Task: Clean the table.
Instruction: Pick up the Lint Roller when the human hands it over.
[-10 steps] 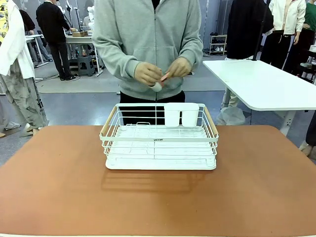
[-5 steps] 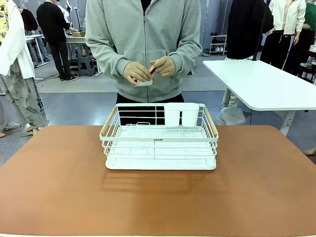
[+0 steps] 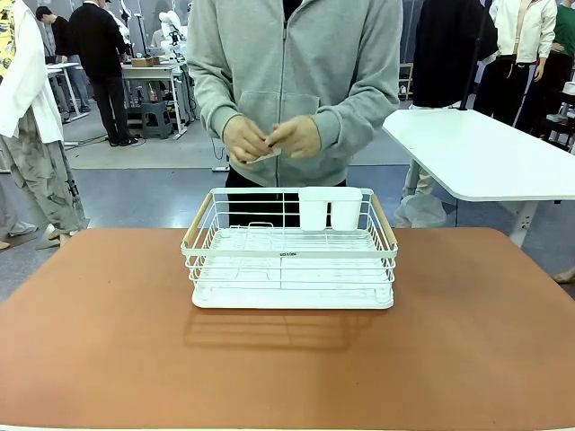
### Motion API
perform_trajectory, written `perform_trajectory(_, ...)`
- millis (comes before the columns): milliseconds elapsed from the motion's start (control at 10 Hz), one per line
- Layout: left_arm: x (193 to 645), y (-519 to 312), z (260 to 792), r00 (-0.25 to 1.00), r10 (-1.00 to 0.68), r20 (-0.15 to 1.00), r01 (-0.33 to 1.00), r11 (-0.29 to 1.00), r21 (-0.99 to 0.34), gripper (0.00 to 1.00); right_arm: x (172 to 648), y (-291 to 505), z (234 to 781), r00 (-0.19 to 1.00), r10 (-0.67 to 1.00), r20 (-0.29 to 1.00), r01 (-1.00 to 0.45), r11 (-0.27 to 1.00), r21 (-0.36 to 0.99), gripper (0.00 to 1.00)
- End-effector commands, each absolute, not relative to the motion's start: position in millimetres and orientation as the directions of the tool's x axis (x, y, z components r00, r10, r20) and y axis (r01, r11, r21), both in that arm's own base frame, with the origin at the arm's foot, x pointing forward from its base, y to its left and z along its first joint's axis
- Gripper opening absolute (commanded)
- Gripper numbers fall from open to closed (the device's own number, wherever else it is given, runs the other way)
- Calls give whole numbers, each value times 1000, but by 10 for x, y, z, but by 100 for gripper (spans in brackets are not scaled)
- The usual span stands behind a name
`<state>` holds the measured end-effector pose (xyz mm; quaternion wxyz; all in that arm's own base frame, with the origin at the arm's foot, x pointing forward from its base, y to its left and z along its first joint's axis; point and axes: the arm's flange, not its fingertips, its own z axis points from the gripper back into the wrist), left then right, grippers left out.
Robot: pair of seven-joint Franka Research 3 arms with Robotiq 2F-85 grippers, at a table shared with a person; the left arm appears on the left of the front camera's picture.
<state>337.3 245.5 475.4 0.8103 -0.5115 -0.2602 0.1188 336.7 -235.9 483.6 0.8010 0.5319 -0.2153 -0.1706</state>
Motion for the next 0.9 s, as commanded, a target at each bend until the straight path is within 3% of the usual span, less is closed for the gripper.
perform_trajectory(0, 3350, 2467, 4766, 835, 457, 306, 90, 436, -895, 100, 3364, -2364, 4858, 848, -500, 173, 27, 368, 930, 100)
perform_trajectory(800, 3350, 2467, 4766, 835, 457, 306, 90, 436, -895, 100, 3364, -2364, 4858, 848, -500, 173, 27, 368, 930, 100)
